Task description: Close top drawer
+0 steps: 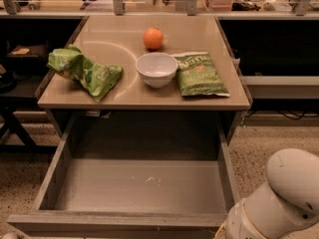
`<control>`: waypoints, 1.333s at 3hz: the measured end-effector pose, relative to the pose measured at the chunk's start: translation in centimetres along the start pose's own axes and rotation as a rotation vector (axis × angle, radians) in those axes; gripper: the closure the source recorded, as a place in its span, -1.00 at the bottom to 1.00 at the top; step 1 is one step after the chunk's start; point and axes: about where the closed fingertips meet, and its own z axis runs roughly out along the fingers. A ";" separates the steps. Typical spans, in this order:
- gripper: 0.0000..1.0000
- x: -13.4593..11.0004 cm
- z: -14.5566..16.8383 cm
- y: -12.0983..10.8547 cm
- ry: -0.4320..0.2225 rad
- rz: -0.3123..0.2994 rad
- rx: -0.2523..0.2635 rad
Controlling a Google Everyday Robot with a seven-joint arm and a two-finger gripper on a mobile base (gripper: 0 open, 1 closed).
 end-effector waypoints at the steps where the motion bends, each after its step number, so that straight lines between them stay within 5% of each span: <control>1: 1.00 -0.4 0.6 -1.2 0.001 0.006 0.031; 2: 1.00 -1.3 0.9 -2.0 0.015 -0.005 0.061; 4: 0.18 -1.3 0.9 -2.0 0.016 -0.005 0.062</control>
Offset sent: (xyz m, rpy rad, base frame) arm 0.0355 0.0144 -0.0156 -0.0688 -0.0731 -0.0027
